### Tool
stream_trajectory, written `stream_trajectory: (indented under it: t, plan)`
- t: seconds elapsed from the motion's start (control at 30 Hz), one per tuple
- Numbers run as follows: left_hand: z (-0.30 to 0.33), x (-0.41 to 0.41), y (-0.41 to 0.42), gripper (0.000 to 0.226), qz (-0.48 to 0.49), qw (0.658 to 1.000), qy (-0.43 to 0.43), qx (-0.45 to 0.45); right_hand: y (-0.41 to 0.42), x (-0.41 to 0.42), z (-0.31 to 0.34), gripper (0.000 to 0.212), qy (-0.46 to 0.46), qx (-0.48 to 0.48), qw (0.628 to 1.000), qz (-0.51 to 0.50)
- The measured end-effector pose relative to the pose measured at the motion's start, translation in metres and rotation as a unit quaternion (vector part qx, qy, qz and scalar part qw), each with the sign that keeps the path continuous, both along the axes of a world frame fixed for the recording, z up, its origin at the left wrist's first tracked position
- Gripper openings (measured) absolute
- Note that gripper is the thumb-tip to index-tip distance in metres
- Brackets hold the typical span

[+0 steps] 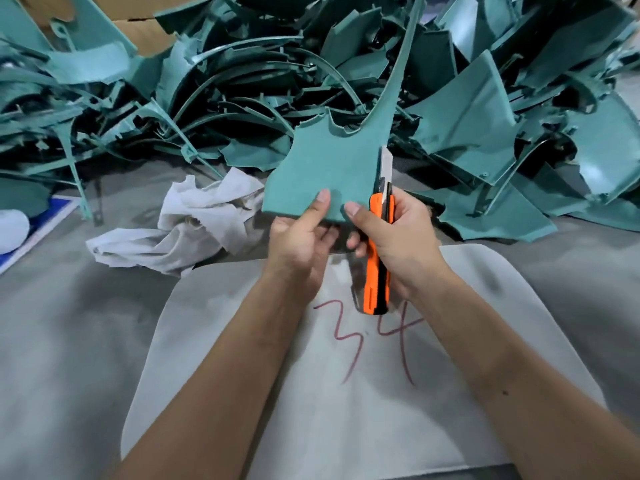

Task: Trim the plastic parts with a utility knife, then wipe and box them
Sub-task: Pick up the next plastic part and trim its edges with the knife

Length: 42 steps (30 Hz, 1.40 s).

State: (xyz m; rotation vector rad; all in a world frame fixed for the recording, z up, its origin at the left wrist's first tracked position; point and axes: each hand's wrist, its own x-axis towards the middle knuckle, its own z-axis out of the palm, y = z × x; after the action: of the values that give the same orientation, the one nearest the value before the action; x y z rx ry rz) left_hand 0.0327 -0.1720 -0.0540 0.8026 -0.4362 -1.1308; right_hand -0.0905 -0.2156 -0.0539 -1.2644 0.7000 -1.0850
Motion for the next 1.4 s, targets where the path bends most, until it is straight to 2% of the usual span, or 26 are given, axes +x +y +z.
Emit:
stream_trajectory:
  t: [0.1,0.17,0.23,0.3,0.4,0.43,0.53,0.57,0.63,0.67,0.73,0.83,0.93,1.07,1.17,1.27,1.4]
  plan:
    - [0.0,0.009,-0.005,0.04,0.06,0.997,0.056,0.011,-0.006,-0.006,0.002,0.023,0.019,-0.017,1.0,-0.003]
    - [-0.002,0.019,-0.008,0.025,0.084,0.992,0.09,-0.007,-0.013,-0.016,0.005,0.022,0.068,-0.09,0.992,-0.053]
    - [0.001,0.025,-0.006,0.023,0.096,0.989,0.113,-0.016,-0.02,-0.025,0.008,0.015,0.153,-0.256,0.948,-0.109]
    - [0.003,0.028,-0.004,0.024,0.098,0.986,0.136,-0.016,-0.02,-0.028,0.008,0.019,0.196,-0.396,0.891,-0.11]
    - [0.004,0.027,-0.002,0.01,0.074,0.985,0.155,-0.008,-0.013,-0.025,0.007,0.03,0.228,-0.466,0.853,-0.064]
    - [0.006,0.025,-0.002,0.009,0.067,0.985,0.16,-0.001,-0.01,-0.022,0.006,0.032,0.253,-0.471,0.843,-0.053]
    - [0.009,0.02,0.0,0.037,0.053,0.981,0.186,0.016,-0.002,-0.016,0.004,0.045,0.334,-0.46,0.822,-0.041]
    - [0.011,0.018,0.001,0.034,0.043,0.979,0.196,0.023,-0.001,-0.015,0.004,0.048,0.347,-0.463,0.814,-0.043]
    - [0.014,0.016,0.004,0.014,0.016,0.974,0.223,0.041,0.0,-0.015,0.003,0.048,0.342,-0.48,0.807,-0.049]
    - [0.015,0.015,0.006,0.016,-0.002,0.971,0.234,0.042,0.0,-0.015,0.003,0.045,0.332,-0.484,0.808,-0.054]
    - [0.016,0.017,0.01,0.03,-0.048,0.966,0.251,0.037,-0.003,-0.017,0.004,0.038,0.311,-0.473,0.821,-0.07]
    - [0.019,0.02,0.016,0.029,-0.091,0.96,0.262,0.029,-0.009,-0.022,0.006,0.03,0.288,-0.45,0.837,-0.119]
    - [0.018,0.025,0.016,0.04,-0.089,0.967,0.233,0.042,-0.017,-0.028,0.005,0.029,0.283,-0.441,0.834,-0.172]
    - [0.017,0.032,0.014,0.067,-0.068,0.974,0.209,0.055,-0.017,-0.027,0.003,0.027,0.308,-0.43,0.828,-0.188]
    - [0.016,0.038,0.015,0.055,-0.072,0.974,0.202,0.071,-0.014,-0.024,0.002,0.026,0.3,-0.42,0.834,-0.196]
    - [0.016,0.039,0.017,0.015,-0.072,0.978,0.168,0.099,-0.019,-0.029,0.004,0.028,0.262,-0.384,0.856,-0.224]
    - [0.013,0.039,0.014,0.012,-0.066,0.98,0.15,0.11,-0.022,-0.033,0.002,0.035,0.306,-0.37,0.841,-0.25]
